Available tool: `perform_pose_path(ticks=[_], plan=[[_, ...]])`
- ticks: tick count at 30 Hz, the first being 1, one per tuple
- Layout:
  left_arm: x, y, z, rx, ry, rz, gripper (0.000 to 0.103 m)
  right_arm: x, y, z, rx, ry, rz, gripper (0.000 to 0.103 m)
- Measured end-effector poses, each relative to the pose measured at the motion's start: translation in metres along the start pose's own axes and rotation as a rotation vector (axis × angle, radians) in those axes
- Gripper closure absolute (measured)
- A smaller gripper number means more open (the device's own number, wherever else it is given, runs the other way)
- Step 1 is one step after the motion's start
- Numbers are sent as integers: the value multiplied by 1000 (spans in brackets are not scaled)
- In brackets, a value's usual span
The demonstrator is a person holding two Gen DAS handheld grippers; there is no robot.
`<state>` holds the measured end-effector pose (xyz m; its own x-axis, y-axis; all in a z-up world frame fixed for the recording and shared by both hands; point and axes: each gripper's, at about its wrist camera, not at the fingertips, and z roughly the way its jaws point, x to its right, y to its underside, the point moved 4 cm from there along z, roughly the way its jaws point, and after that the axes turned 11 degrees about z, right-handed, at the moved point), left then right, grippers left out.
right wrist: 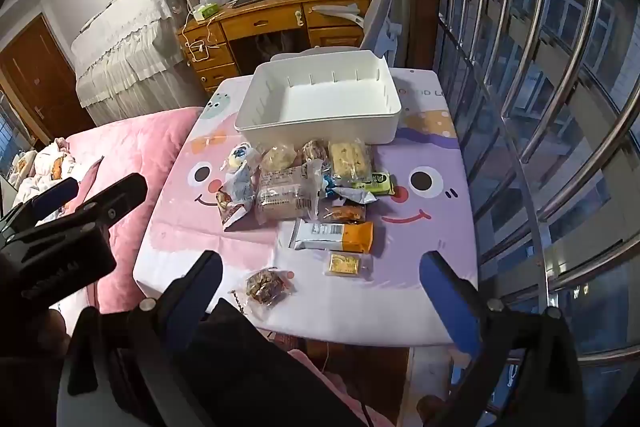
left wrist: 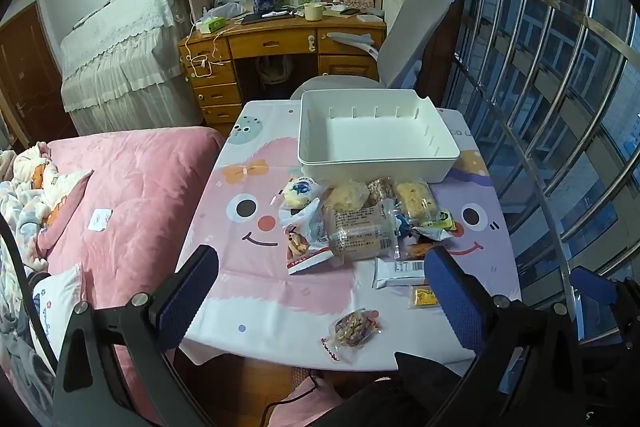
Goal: Organize snacks
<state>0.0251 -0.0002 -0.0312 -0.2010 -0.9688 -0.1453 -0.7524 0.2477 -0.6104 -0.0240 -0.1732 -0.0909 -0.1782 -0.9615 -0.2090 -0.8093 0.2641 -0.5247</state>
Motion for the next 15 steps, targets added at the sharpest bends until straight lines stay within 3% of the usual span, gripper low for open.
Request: perform_pose_path(ticks=[15], plan=[[-2,2,-1,-15,-1,-12,1,1,3,-2,-1,2,1,3]])
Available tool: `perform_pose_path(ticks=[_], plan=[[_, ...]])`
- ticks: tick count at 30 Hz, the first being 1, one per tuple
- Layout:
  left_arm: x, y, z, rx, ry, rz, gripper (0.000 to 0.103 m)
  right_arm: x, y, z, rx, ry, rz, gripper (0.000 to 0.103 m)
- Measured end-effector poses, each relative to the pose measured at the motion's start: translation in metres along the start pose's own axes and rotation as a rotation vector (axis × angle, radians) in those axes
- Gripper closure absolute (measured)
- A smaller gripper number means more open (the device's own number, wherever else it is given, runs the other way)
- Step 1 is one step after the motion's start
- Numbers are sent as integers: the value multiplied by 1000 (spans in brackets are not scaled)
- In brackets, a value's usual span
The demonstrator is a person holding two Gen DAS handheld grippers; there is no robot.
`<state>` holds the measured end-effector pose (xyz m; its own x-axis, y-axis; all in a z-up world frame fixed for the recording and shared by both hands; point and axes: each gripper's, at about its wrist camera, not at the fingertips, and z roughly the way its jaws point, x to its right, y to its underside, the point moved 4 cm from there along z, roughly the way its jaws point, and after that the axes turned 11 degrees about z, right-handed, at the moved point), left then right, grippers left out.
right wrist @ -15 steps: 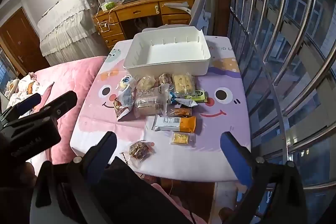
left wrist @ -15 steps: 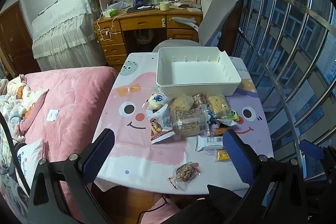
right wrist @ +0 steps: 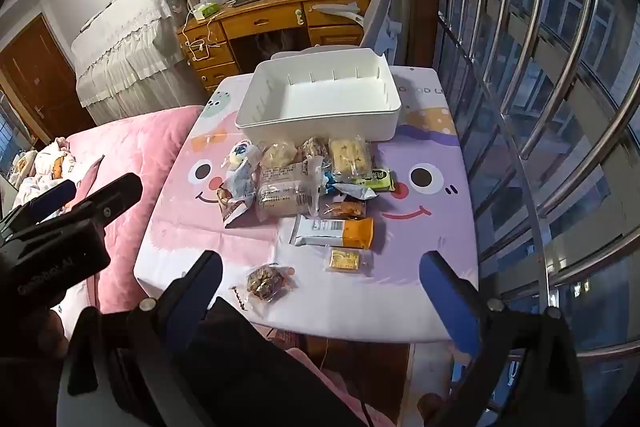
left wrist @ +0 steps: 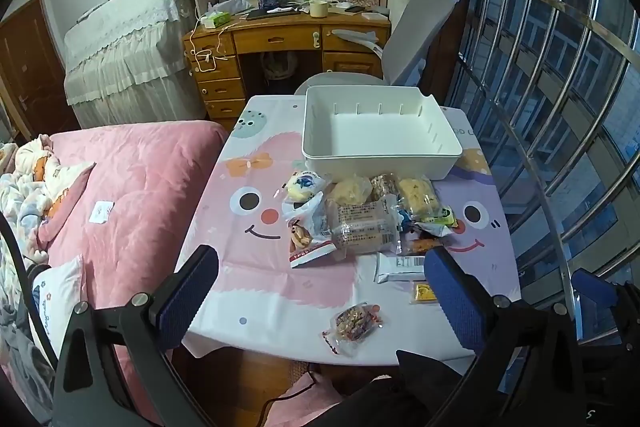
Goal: Organize snacks
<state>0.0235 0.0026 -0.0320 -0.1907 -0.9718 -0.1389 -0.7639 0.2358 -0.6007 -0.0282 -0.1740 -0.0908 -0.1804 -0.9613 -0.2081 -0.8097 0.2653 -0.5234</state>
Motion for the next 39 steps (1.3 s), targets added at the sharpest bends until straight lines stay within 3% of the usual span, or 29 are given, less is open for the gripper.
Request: perform_pose_path(ticks=[25,39], plan=[[6,13,-6,9,-16,-1,1,9,5,-4,-4,-5,4,3],[14,20,-8,-55,-43,-24,1,20,12,-5,-11,-13,3,3]])
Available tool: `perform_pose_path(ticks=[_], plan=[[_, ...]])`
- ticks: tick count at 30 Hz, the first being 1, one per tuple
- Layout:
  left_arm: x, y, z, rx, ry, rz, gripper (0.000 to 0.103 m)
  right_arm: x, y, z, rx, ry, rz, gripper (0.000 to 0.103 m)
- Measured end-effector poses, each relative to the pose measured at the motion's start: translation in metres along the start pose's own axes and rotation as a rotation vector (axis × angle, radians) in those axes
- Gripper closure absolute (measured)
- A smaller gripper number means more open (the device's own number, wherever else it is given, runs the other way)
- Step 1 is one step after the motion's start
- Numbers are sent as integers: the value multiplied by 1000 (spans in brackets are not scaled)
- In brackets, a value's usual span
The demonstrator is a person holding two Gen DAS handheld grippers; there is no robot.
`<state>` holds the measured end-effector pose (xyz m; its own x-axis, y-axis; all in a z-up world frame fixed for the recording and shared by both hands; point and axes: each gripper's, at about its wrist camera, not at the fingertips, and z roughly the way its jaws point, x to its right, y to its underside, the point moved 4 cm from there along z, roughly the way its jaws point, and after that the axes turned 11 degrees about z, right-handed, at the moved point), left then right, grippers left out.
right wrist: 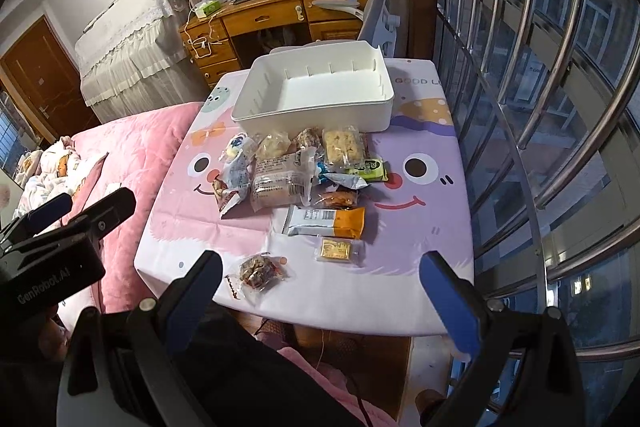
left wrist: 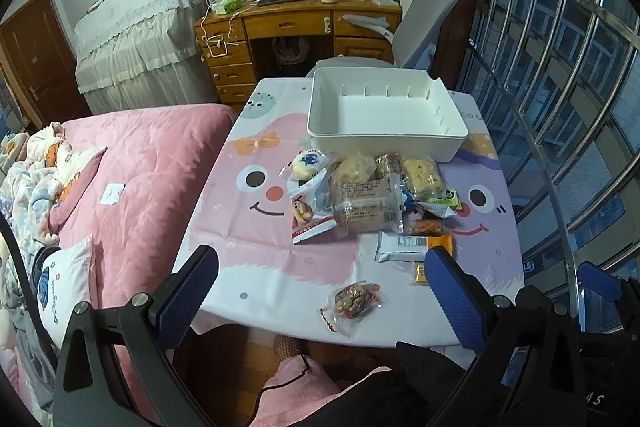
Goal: Organize snacks
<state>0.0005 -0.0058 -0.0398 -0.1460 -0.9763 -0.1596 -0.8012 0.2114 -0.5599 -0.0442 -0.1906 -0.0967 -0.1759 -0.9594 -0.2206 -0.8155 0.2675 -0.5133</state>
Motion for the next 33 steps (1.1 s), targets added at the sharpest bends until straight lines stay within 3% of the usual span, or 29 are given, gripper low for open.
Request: perform_pose_path(ticks=[6,20,33], plan=[[-1,-1,1,-10,-6,17,1,0,2,5,-14,-6,18,3],[-41,0,22,-24,87,-9,1,-6,2,38,-110,15,159,3],[-104,-15,74,-92,224,66,2,-23,19,80,-190,89,458,4]])
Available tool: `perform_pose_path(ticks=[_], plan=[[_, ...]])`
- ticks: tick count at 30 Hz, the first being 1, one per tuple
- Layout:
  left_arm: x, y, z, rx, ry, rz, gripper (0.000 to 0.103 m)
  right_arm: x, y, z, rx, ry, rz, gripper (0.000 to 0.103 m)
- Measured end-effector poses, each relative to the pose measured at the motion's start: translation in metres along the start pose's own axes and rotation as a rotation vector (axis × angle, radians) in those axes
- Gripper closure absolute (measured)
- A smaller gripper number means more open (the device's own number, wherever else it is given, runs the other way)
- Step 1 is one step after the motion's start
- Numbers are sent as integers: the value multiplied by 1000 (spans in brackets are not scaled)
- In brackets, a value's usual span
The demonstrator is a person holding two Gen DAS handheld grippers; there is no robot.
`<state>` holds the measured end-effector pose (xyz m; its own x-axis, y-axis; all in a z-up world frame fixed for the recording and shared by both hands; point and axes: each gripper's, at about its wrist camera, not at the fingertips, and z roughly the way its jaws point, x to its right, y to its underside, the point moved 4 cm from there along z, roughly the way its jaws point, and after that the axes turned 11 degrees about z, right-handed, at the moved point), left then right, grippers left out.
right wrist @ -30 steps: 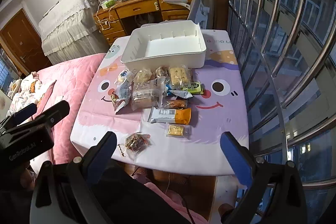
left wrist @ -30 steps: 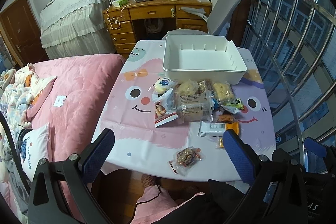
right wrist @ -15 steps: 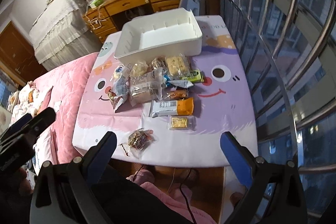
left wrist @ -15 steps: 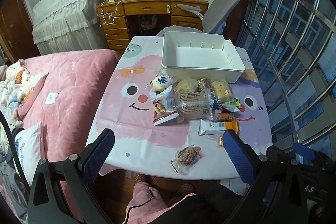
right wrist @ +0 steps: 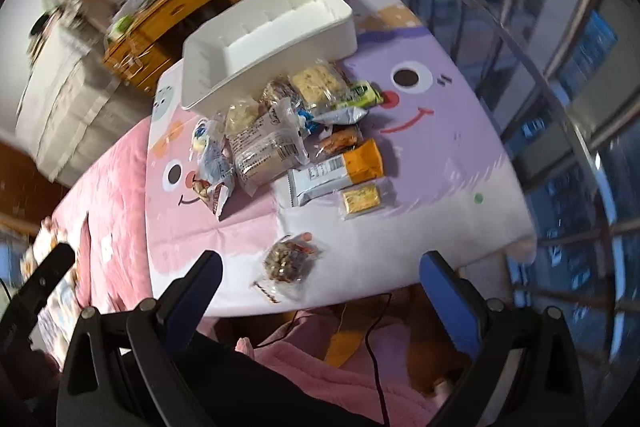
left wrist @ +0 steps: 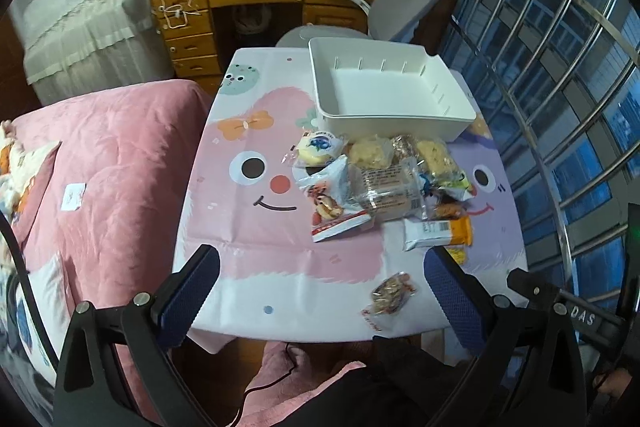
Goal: Organize snacks
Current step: 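Move both tools forward toward the snack pile beside the white tray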
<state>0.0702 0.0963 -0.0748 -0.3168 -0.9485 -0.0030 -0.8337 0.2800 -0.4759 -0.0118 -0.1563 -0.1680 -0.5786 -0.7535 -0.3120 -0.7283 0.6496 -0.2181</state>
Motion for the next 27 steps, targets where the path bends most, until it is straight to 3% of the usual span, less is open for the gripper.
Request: perform_pose_path(ticks=[8,14,27], plan=[[-55,-13,25,-58,61,52,2,-16,15,31,-28,47,188,4],[-84,-26,59,-127,106,84,7,-30,28,52,6,115,265,4],[-74,-44,150,-285,225,80,7,-42,55,97,40,174,231,6]])
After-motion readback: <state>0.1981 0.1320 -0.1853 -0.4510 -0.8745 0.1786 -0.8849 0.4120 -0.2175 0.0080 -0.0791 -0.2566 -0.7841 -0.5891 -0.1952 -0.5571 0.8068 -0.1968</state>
